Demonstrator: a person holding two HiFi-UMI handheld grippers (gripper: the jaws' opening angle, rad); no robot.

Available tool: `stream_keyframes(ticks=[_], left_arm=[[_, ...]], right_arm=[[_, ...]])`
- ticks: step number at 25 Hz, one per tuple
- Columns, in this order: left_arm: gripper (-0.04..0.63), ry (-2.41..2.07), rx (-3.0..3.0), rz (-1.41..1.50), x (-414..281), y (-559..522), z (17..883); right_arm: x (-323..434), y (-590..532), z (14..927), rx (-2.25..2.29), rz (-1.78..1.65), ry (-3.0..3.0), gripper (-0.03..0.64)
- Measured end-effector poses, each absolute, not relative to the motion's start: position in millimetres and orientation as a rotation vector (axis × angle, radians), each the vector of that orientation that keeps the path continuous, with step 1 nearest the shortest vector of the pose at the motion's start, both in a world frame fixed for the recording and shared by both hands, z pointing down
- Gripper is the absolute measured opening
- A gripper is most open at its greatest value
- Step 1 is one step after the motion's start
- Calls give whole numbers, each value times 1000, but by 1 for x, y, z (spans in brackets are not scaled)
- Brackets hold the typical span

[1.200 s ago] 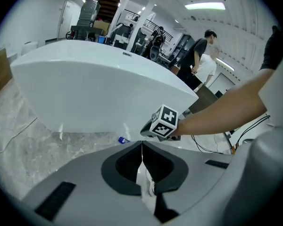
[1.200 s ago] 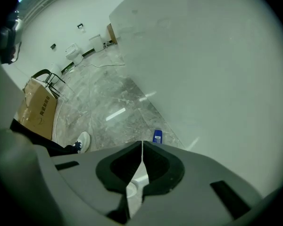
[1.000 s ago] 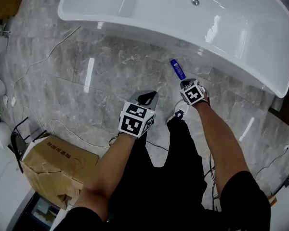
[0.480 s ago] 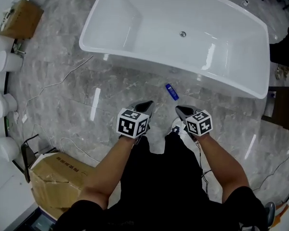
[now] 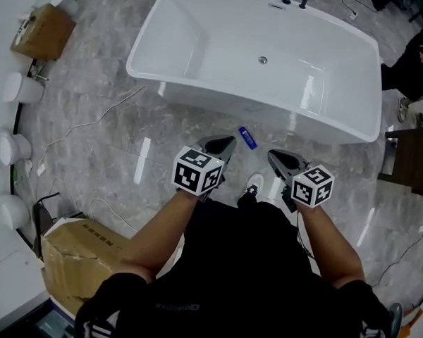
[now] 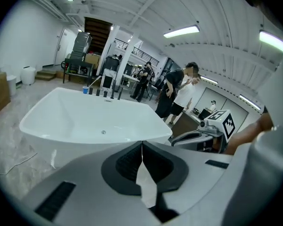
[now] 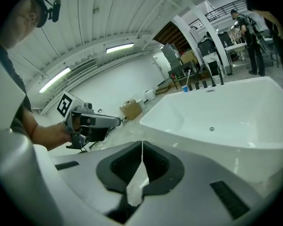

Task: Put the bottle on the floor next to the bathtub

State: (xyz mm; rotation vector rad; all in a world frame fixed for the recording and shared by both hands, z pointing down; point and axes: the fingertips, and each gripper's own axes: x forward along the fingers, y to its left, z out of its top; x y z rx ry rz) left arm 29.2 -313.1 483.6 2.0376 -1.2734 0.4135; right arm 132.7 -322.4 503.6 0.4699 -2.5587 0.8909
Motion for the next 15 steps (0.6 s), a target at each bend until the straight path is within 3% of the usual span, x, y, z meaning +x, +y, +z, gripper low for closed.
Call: stream_keyframes(ticks=[10,15], left_arm=[[17,-1333,2104,416,62,-267,426],[17,-1366,2148,362,59,-263,405]], right_arm=[[176,-306,425,429,1150,-2787,41],[166,-291,400,283,1478,-2903,40]])
